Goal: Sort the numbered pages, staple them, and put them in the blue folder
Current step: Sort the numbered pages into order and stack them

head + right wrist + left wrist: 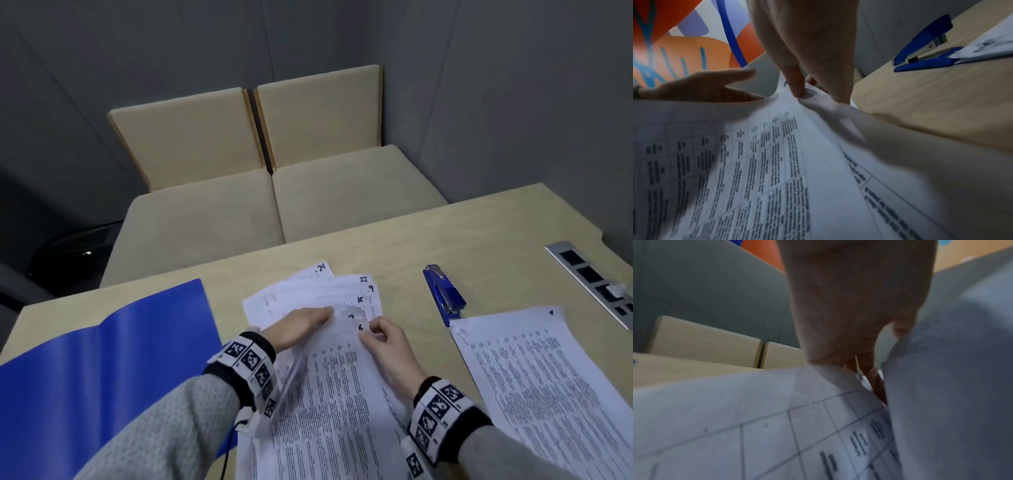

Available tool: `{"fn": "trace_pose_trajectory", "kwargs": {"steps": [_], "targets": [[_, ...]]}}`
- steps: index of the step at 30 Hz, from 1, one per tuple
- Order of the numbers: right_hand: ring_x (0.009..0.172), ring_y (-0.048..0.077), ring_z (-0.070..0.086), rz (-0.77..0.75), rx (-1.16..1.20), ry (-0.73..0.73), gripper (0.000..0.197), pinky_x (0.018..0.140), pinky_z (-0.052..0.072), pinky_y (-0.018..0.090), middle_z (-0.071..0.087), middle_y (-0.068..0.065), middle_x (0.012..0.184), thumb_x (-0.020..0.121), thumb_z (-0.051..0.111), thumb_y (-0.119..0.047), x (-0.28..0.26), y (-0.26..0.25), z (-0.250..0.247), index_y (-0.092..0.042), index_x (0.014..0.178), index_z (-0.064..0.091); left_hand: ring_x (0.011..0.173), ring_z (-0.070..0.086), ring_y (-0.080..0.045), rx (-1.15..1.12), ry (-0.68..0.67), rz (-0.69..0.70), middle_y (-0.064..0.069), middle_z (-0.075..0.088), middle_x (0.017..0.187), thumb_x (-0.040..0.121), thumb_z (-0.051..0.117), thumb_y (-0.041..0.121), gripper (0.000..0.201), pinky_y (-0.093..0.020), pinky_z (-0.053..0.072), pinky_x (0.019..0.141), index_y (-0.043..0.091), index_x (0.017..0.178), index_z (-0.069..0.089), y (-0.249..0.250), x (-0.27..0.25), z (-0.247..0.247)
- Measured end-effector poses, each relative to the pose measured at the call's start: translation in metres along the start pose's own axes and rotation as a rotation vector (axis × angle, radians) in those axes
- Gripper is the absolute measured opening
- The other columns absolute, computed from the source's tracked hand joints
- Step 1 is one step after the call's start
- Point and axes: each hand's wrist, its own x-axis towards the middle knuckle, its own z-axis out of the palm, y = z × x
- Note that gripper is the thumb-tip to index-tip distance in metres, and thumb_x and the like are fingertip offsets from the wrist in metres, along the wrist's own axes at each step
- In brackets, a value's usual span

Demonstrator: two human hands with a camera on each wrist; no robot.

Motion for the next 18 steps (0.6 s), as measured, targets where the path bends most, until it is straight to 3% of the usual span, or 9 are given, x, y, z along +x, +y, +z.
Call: {"fn": "trace_pose_trajectory", "kwargs": {"steps": [2,5,7,9,13,18], "targets": [[0.078,0.029,0.058,0.022,-0.049,-0.043,0.018,0.079,0.047,0.04,0.061,0.012,0.082,0.074,0.065,-0.035,0.005,-0.002,-0.001,-0.02,0.075,0.056,0.084,0.057,-0.02,0.175,0.018,0.046,-0.006,0.063,0.094,0.09,0.05,0.053,0.042,-0.029,0.038,0.073,0.013,0.094,0.061,-0.001,0.001,0.006],[0.075,0.021,0.056,0.064,-0.067,-0.145,0.015,0.07,0.043,0.036,0.06,0.006,0.082,0.077,0.072,-0.023,0.023,-0.019,-0.009,-0.016,0.079,0.059,0.077,0.051,-0.023,0.383,0.084,0.084,-0.014,0.063,0.097,0.089,0.059,0.033,0.027,-0.027,0.034,0.066,0.008,0.099,0.058,-0.005,0.002,0.012],[0.076,0.023,0.061,0.025,-0.104,0.06,0.016,0.067,0.05,0.038,0.064,0.005,0.09,0.078,0.073,-0.017,0.049,-0.029,-0.021,-0.019,0.088,0.06,0.075,0.046,-0.019,0.39,0.117,0.106,-0.01,0.057,0.087,0.092,0.057,0.029,0.027,-0.028,0.034,0.065,0.007,0.106,0.056,-0.009,0.001,0.015],[0.083,0.023,0.064,-0.022,-0.237,0.235,0.022,0.075,0.055,0.041,0.064,0.004,0.092,0.077,0.073,-0.02,0.07,-0.037,-0.033,-0.027,0.093,0.059,0.073,0.043,-0.018,0.396,0.137,0.132,0.003,0.045,0.075,0.093,0.056,0.028,0.028,-0.027,0.033,0.065,0.006,0.11,0.055,-0.012,-0.001,0.019],[0.085,0.02,0.06,-0.132,-0.465,0.218,0.006,0.08,0.051,0.035,0.058,0.002,0.092,0.078,0.073,-0.02,0.078,-0.042,-0.031,-0.021,0.08,0.067,0.069,0.041,-0.018,0.424,0.159,0.174,0.009,0.036,0.065,0.093,0.054,0.029,0.016,-0.029,0.03,0.062,0.015,0.089,0.047,-0.017,-0.001,0.02],[0.085,0.015,0.051,-0.374,-0.634,0.194,0.012,0.077,0.044,0.031,0.054,-0.007,0.083,0.086,0.063,-0.018,0.046,-0.037,-0.021,-0.016,0.077,0.055,0.068,0.042,-0.021,0.485,0.19,0.208,0.001,0.044,0.072,0.093,0.053,0.028,0.019,-0.032,0.031,0.059,0.015,0.084,0.042,-0.019,0.0,0.022]]}}
